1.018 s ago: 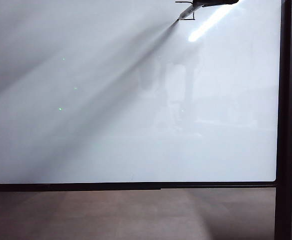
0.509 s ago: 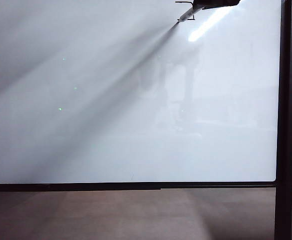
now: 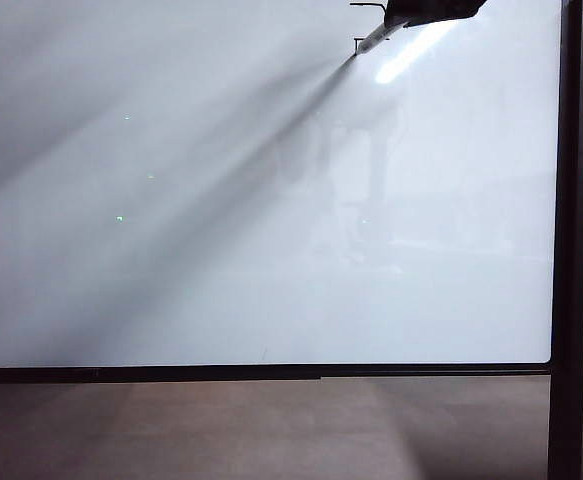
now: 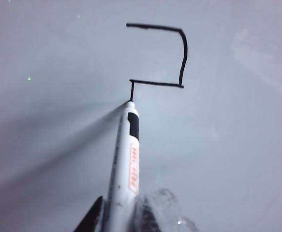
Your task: Reach to the right to find the marker pen, pick it up, and write the number 2 on the whiteboard.
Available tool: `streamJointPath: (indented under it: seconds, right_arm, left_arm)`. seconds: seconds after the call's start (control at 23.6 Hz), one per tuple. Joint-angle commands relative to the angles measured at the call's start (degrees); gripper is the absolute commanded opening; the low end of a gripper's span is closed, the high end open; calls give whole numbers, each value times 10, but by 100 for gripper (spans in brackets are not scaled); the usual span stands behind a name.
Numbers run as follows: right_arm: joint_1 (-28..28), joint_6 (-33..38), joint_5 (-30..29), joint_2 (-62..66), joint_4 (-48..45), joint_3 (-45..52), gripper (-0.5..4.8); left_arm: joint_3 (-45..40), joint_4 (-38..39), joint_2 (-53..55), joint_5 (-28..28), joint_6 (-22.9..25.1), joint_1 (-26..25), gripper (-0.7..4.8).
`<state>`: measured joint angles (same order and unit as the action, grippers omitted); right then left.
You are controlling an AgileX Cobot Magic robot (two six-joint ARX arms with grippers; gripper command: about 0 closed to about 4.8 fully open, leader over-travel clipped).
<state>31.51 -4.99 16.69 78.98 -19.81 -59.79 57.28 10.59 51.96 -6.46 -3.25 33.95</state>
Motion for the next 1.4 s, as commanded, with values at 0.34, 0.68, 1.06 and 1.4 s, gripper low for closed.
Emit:
streamJointPath:
  seconds: [0.34, 0.68, 1.06, 1.4]
  right_arm:
    - [0, 5, 1, 8, 7, -3, 18]
    - [0, 5, 1, 8, 21, -3, 18]
    - [0, 5, 1, 8, 24, -3, 18]
    - [0, 5, 6, 8, 27, -3, 18]
  left_arm:
    - [2, -3, -1, -2, 3, -1, -5]
    - [2, -3, -1, -2, 3, -1, -5]
    - [2, -3, -1, -2, 3, -1, -5]
    - [2, -3, -1, -2, 3, -1, -5]
